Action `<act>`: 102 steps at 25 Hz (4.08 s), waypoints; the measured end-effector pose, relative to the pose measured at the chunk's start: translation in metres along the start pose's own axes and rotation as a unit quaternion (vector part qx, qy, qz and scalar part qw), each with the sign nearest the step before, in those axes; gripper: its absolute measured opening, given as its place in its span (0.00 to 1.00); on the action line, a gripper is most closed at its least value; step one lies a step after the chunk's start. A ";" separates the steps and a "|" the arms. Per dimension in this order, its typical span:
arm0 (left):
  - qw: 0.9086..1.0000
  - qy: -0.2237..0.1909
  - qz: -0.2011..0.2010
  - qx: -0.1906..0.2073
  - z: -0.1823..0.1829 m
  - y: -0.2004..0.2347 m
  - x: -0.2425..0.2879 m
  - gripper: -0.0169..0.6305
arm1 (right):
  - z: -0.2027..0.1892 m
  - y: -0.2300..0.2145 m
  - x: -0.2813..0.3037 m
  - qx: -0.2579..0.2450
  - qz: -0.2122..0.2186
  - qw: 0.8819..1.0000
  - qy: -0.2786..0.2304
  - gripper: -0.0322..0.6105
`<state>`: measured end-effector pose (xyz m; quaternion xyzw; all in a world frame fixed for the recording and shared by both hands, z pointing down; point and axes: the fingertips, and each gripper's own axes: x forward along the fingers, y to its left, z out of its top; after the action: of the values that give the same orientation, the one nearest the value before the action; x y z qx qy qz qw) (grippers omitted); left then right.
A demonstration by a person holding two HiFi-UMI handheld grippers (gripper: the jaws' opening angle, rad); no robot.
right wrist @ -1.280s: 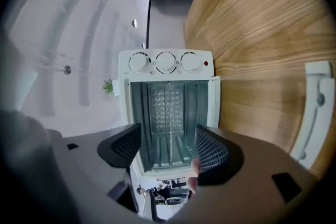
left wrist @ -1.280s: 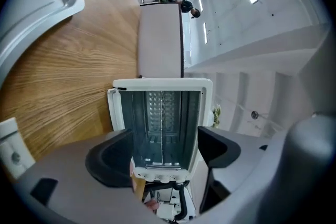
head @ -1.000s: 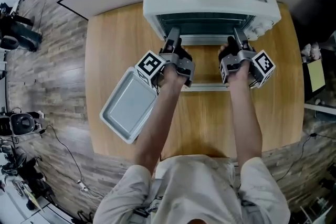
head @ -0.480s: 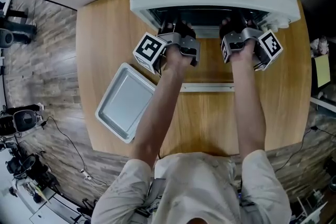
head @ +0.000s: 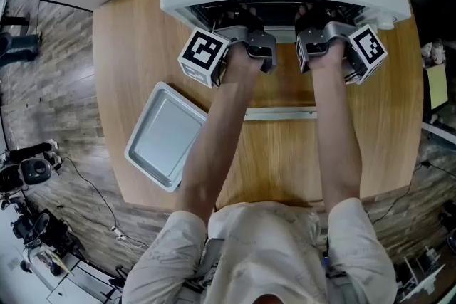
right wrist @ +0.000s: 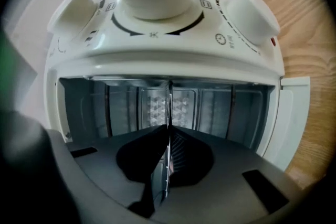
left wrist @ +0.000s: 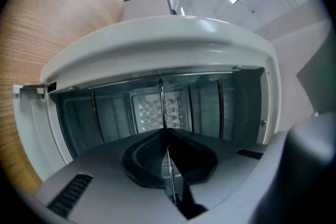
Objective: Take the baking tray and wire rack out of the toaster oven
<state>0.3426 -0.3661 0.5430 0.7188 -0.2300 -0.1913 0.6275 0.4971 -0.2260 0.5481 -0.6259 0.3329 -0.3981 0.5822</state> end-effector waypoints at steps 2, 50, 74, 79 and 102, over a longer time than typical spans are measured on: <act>1.000 -0.005 0.001 -0.004 -0.001 -0.001 0.000 0.05 | 0.001 0.001 0.000 -0.001 0.000 1.000 -0.004 0.09; 0.996 0.003 -0.047 -0.073 -0.031 -0.039 -0.208 0.05 | -0.070 0.002 -0.215 -0.035 0.013 0.999 -0.009 0.09; 0.995 0.023 -0.040 -0.084 -0.061 -0.048 -0.278 0.05 | -0.075 0.008 -0.296 -0.036 0.018 0.999 -0.016 0.09; 0.996 -0.011 -0.035 -0.081 -0.039 -0.038 -0.302 0.05 | -0.102 0.004 -0.291 -0.043 0.013 0.999 0.019 0.09; 0.953 -0.286 0.041 -0.092 0.154 0.041 -0.492 0.05 | -0.375 -0.037 -0.239 -0.080 -0.038 0.946 0.312 0.09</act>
<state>-0.1516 -0.2149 0.5557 0.5630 -0.4104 -0.3834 0.6063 0.0526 -0.1856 0.5600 -0.5268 0.5048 -0.5674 0.3818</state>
